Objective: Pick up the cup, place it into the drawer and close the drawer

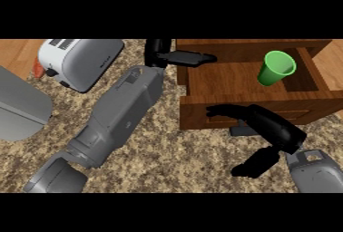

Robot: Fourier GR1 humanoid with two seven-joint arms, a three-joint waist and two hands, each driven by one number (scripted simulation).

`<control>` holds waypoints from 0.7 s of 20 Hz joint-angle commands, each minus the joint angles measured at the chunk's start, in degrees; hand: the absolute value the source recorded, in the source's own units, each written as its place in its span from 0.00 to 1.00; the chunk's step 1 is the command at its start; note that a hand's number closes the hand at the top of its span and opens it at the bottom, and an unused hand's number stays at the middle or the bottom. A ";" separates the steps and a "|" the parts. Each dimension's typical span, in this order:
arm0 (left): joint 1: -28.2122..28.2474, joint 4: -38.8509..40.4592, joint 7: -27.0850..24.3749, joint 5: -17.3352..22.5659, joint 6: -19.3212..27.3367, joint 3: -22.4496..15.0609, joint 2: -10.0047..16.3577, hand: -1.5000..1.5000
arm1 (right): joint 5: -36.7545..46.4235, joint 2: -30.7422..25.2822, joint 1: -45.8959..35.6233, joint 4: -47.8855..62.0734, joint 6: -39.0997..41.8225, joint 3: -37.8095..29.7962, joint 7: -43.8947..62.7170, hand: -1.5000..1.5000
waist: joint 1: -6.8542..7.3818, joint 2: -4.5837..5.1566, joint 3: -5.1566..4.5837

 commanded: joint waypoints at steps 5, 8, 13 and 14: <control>5.94 -4.09 -2.15 0.94 -3.30 1.33 1.15 0.00 | 15.49 2.65 -4.09 24.19 -6.89 7.13 -11.69 0.00 | 4.46 -0.35 0.02; 7.90 -5.55 -1.96 0.46 -3.65 1.24 2.99 0.00 | 18.25 4.28 -7.78 37.00 -10.79 6.17 -16.06 1.00 | 5.48 -0.16 0.07; 12.66 -9.84 -0.05 1.29 -8.50 1.09 5.98 0.00 | 18.11 4.47 -17.25 52.62 -15.36 0.15 -24.08 1.00 | 7.35 0.13 0.13; 11.86 -11.64 0.20 1.39 -6.77 1.12 5.45 0.00 | 17.25 4.45 -17.15 53.80 -17.81 -1.77 -25.88 1.00 | 8.59 0.06 0.23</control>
